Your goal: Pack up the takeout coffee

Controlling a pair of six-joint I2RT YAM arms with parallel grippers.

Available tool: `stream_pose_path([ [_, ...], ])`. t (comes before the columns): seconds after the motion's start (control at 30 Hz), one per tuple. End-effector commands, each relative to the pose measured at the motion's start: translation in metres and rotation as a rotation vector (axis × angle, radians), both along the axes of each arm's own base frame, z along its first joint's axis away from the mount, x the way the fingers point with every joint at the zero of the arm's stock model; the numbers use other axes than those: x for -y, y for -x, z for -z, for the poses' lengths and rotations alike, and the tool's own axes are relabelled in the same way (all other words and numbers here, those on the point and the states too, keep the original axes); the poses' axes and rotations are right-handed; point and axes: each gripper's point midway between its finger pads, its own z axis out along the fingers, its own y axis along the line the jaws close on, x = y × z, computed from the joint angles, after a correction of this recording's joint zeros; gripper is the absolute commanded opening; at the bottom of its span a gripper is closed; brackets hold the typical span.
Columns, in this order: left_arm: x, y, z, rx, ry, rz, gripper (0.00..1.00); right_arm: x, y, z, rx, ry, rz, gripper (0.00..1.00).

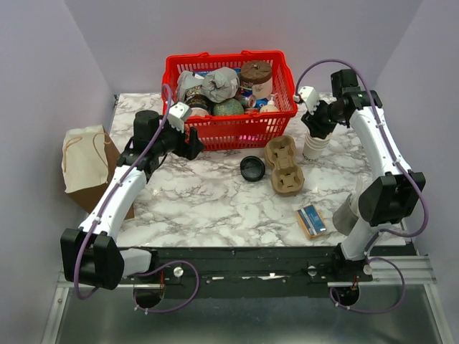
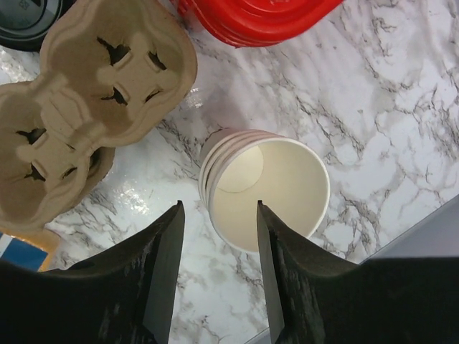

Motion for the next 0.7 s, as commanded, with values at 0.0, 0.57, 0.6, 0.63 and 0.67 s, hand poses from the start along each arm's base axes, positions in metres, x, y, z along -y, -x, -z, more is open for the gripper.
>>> stream_pose_path([
  [0.0,0.003,-0.004,-0.015,0.027,0.021,0.006,0.81,0.006,-0.005,0.007,-0.021,0.054,-0.037,0.53],
  [0.57,-0.001,-0.004,-0.016,0.033,-0.004,0.002,0.81,0.016,-0.005,0.034,-0.114,0.114,-0.053,0.46],
  [0.6,-0.001,-0.004,-0.016,0.034,-0.004,0.001,0.81,0.016,-0.004,0.034,-0.117,0.115,-0.054,0.46],
  [0.63,0.0,-0.004,-0.015,0.03,-0.004,0.002,0.81,0.016,-0.004,0.035,-0.121,0.116,-0.052,0.45],
  [0.67,0.0,-0.004,-0.015,0.029,-0.002,0.001,0.81,0.016,-0.004,0.035,-0.121,0.115,-0.05,0.44],
])
